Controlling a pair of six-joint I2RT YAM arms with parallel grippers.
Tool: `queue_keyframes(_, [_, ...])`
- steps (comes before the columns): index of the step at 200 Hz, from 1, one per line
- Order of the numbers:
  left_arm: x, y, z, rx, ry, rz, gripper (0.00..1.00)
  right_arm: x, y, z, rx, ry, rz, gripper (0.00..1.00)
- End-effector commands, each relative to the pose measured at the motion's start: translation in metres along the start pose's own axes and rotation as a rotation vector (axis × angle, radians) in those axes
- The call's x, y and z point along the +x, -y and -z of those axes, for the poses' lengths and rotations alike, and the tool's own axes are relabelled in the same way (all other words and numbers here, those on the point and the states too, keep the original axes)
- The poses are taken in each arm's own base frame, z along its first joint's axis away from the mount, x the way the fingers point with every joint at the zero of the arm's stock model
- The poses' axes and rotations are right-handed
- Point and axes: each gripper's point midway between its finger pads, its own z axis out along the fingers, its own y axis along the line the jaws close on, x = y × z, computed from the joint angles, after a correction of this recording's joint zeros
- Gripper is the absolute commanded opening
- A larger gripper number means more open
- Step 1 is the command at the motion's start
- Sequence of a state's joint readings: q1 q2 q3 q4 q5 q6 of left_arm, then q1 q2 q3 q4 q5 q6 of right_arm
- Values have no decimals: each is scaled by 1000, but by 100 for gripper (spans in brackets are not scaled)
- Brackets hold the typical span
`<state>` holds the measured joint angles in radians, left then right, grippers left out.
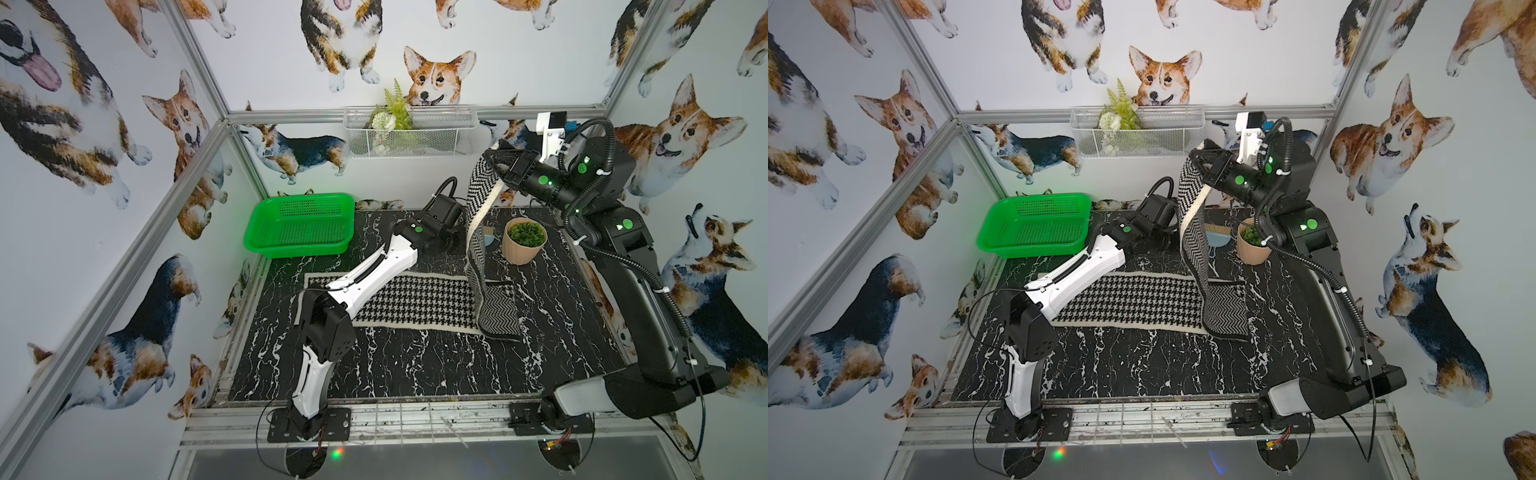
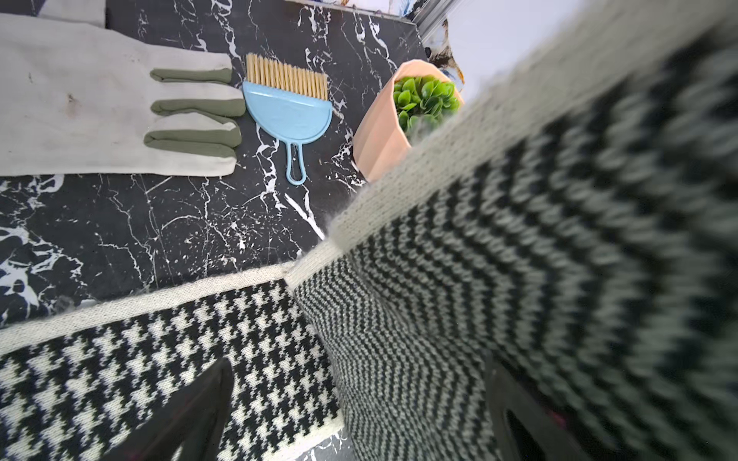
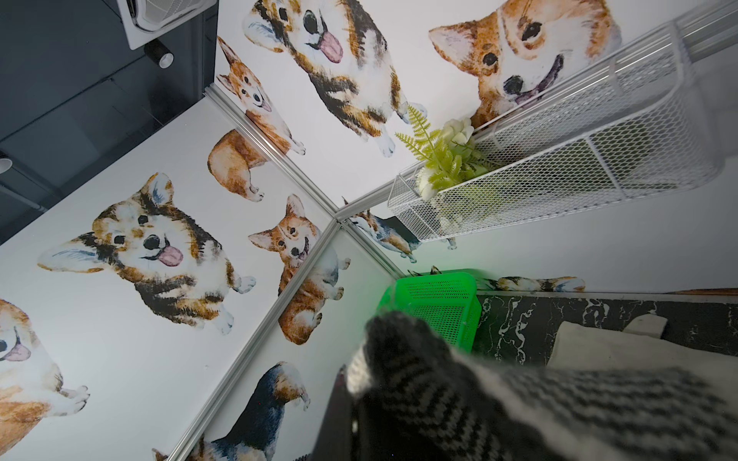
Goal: Roll up the scarf and place it into the basket
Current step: Flatten out the scarf at the center of the board.
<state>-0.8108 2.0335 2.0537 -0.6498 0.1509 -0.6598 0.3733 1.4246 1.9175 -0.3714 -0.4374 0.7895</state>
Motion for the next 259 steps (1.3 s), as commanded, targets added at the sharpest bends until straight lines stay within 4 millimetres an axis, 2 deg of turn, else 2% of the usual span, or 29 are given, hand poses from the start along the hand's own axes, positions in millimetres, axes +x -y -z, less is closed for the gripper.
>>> queue_keyframes(1, [1,3,1,11,-21,10,100,-13,-7,-2,-15,42,41,0])
queue_keyframes(36, [-4,3,4,9,-7,9,100,-19,-16,-12,-23,4,53,0])
queue_keyframes(52, [-5,4,4,17,-11,17,100,-18,-10,-13,-16,17,46,0])
queue_keyframes(105, [2,-5,-5,-5,-31,21,100,11,27,-25,10,-5,-23,0])
queue_keyframes(135, [6,-11,-11,-15,-44,27,100,24,40,-32,23,-25,-40,0])
queue_keyframes(160, [3,-12,-10,-16,-34,30,100,18,31,-33,10,-28,-26,0])
queue_keyframes(184, [-9,-3,-4,0,-16,26,100,-9,3,-26,-6,3,36,0])
queue_keyframes(193, [-13,2,-2,7,-13,21,100,-14,-6,-25,-18,0,41,0])
queue_keyframes(205, [-17,6,0,19,-9,20,100,-14,-8,-27,-23,-9,36,0])
queue_keyframes(218, [-19,8,0,24,-4,21,100,-8,-2,-28,-20,-14,19,0])
queue_keyframes(259, [-7,-2,-8,8,-29,34,100,33,43,-38,7,-38,-69,0])
